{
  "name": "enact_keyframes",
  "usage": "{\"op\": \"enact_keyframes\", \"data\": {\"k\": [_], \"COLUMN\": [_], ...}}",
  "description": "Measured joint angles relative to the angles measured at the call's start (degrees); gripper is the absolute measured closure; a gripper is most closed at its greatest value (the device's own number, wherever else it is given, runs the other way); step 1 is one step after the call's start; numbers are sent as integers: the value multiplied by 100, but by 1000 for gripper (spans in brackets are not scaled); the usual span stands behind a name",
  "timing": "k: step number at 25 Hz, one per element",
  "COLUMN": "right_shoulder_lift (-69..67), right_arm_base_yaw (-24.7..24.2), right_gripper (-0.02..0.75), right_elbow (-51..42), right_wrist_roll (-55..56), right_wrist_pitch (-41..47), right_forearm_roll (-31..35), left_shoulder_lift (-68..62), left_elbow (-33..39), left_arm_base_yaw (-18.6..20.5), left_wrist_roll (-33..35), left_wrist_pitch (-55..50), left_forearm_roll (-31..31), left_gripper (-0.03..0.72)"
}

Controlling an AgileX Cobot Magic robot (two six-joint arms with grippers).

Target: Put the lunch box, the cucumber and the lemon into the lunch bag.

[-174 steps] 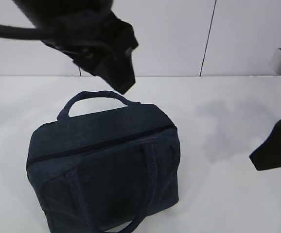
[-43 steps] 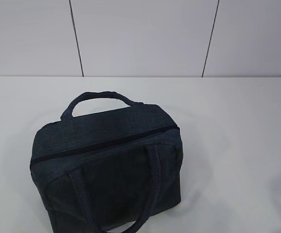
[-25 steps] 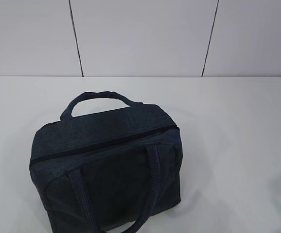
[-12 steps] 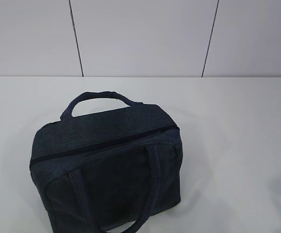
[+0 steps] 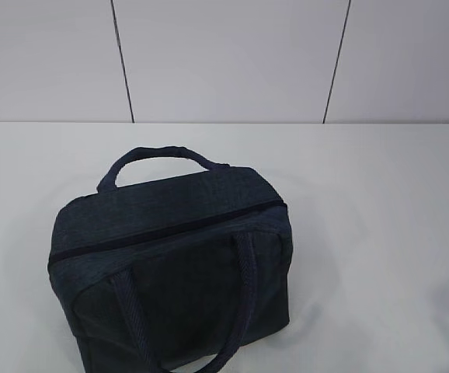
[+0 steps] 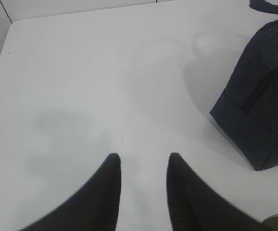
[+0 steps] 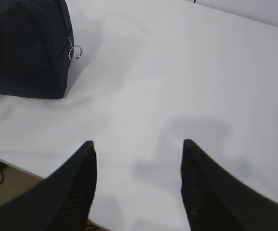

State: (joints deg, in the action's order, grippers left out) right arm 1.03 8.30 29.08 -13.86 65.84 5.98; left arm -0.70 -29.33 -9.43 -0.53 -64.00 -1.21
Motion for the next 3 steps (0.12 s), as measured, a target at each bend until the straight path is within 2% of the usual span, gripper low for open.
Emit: {"op": "enact_keyframes", "data": {"k": [3], "right_shoulder_lift": [0], "right_arm_base_yaw": [0], "right_gripper": [330], "right_elbow": [0], "right_wrist_roll": [0], "right_wrist_pitch": [0], "right_forearm_roll": [0], "left_shoulder_lift": [0], "left_elbow": [0], "left_arm_base_yaw": [0], "left_wrist_roll": [0], "left_wrist_pitch": [0], "left_forearm_roll": [0], "left_gripper": [454]}}
